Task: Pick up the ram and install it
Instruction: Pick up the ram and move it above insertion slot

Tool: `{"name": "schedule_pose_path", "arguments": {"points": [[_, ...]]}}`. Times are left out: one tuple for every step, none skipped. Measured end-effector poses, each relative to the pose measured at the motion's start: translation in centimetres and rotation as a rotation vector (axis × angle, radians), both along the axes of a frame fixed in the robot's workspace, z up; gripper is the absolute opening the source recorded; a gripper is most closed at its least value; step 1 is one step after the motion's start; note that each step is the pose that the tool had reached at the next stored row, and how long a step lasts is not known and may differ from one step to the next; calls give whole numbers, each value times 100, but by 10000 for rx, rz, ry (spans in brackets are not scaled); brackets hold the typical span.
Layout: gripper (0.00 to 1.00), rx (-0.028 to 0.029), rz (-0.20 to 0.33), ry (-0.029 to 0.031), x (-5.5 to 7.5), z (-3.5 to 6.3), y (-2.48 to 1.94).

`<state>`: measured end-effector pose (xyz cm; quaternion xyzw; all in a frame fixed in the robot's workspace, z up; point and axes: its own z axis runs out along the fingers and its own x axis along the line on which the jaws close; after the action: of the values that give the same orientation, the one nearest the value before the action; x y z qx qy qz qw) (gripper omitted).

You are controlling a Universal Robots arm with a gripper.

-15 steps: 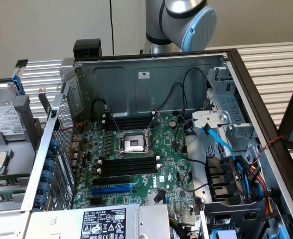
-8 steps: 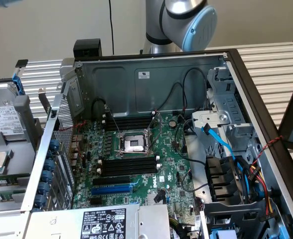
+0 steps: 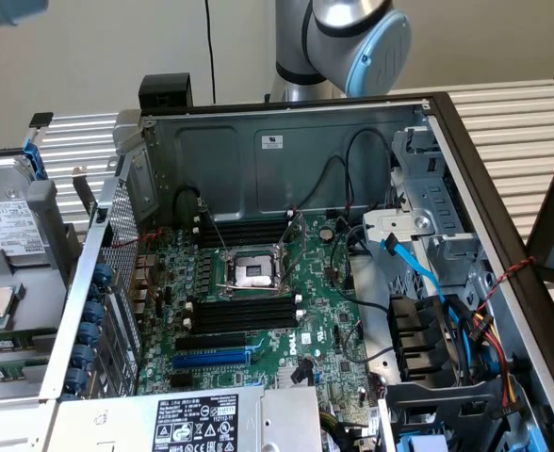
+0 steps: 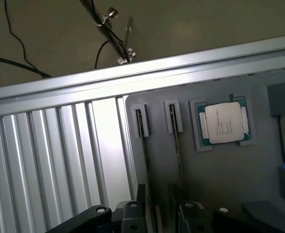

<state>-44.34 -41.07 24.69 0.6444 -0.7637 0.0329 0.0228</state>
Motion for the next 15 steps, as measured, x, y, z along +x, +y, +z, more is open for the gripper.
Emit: {"name": "schedule_pose_path", "arguments": {"points": [[33,1,18,-58,4,-6,-3],[33,1,44,-109,9,-13,-8],[33,1,72,-155,13,-19,-13],[33,1,96,-197,15,-25,-19],[33,1,123,-243,17,-31,-21],[33,3,160,-284,18,-36,-22],[33,25,199,-309,18,-43,-24],[33,54,245,-326,18,-49,-25],[33,92,294,-332,19,-57,-27],[33,124,336,-334,19,-67,-29],[33,151,387,-334,18,-77,-32],[33,175,440,-335,18,-89,-36],[33,206,494,-334,18,-100,-39],[33,231,548,-333,18,-112,-41],[33,256,611,-333,17,-123,-41]]}}
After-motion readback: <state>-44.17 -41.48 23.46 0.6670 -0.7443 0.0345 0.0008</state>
